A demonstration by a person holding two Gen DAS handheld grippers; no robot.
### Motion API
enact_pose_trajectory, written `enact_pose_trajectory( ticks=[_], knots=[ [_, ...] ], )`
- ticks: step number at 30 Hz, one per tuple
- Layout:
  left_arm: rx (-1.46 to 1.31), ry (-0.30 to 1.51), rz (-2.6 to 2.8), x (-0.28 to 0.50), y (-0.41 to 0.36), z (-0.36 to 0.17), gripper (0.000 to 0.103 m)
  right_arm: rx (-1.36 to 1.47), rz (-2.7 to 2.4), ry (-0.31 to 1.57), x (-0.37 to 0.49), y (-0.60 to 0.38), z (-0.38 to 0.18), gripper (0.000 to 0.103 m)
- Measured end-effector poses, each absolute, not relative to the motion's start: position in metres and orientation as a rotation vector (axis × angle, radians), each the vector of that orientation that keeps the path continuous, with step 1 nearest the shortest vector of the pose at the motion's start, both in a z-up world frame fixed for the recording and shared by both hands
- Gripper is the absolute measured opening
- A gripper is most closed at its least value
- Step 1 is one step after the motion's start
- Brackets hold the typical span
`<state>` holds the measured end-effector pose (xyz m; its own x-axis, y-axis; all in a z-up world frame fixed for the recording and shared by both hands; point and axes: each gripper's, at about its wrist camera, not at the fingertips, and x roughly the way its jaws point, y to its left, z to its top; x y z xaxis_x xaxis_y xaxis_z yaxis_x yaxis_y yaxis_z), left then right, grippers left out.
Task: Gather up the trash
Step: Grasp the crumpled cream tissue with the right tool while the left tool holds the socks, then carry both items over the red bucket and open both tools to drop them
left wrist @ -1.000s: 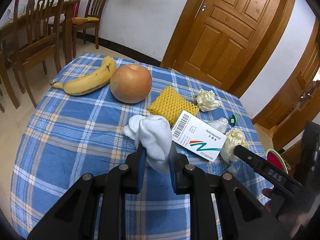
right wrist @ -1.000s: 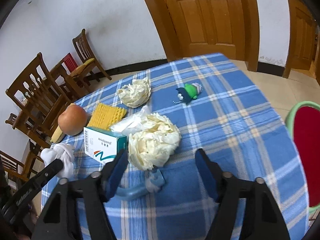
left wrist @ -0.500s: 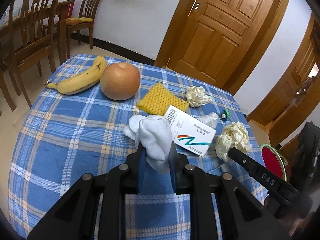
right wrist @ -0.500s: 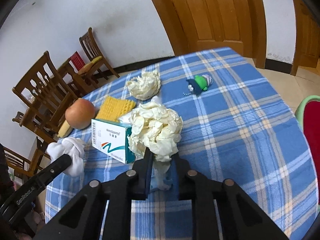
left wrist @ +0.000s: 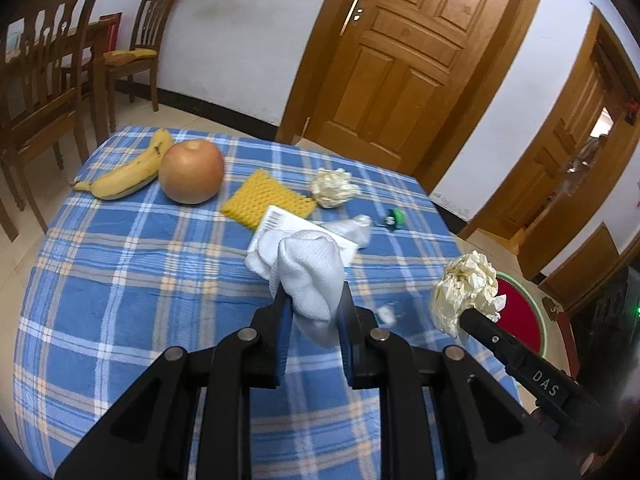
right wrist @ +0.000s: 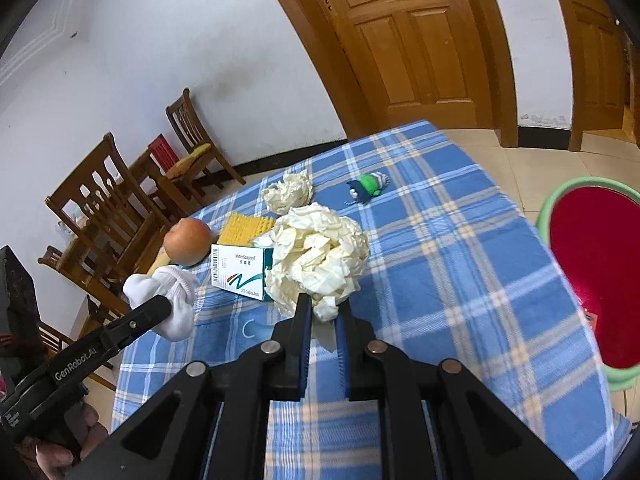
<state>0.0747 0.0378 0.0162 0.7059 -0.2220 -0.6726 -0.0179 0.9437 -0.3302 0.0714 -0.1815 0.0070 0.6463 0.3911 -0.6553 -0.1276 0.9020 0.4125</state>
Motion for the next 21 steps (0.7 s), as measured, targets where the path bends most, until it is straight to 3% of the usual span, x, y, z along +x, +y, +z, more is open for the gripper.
enact_pose_trajectory(
  ticks=[21],
  knots=[
    [-0.234, 0.79, -0.311, 0.058, -0.047, 0.038, 0.02, 0.436, 0.141, 0.7, 0.007, -0.269, 0.03, 0.013]
  ],
)
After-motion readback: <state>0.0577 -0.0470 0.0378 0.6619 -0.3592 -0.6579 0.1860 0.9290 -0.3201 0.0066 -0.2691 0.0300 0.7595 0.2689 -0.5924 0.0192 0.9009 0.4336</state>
